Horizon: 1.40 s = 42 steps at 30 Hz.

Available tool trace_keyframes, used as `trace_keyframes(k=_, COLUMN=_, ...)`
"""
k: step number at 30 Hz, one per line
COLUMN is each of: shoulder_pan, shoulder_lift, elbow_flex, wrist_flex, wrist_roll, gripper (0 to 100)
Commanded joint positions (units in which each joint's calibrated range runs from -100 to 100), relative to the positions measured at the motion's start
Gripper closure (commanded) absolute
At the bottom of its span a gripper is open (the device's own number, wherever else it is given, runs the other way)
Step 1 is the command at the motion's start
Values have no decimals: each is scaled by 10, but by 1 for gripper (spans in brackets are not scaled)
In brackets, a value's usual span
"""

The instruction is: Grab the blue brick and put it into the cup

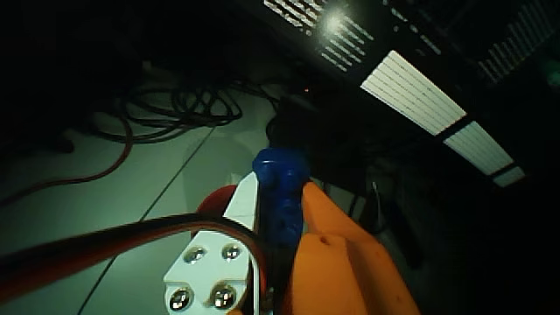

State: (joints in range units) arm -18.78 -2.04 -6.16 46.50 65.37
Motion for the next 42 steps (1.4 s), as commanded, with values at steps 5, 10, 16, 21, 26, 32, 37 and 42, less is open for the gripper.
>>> trace_keyframes(k=5, shoulder_pan=-29, shoulder_lift=32, elbow_flex=-37, wrist_flex=-100, wrist_roll=7, gripper=100)
trace_keyframes(k=10, shoulder_pan=-32, shoulder_lift=29, elbow_flex=-37, wrist_flex=-114, wrist_roll=9, gripper=100)
trace_keyframes(k=16, shoulder_pan=-36, shoulder_lift=8, elbow_flex=-32, wrist_flex=-74, wrist_roll=-2, gripper=100)
trace_keyframes(k=21, shoulder_pan=-36, shoulder_lift=-1, elbow_flex=-30, wrist_flex=-52, wrist_roll=-17, gripper=100)
trace_keyframes(k=26, shoulder_pan=-32, shoulder_lift=-1, elbow_flex=-30, wrist_flex=-58, wrist_roll=-19, gripper=100)
trace_keyframes(k=32, shoulder_pan=-32, shoulder_lift=-10, elbow_flex=-30, wrist_flex=-43, wrist_roll=-25, gripper=89)
trace_keyframes(k=37, shoulder_pan=-34, shoulder_lift=-19, elbow_flex=-31, wrist_flex=-30, wrist_roll=-40, gripper=97)
trace_keyframes(k=42, shoulder_pan=-35, shoulder_lift=-29, elbow_flex=-30, wrist_flex=-24, wrist_roll=-46, gripper=100)
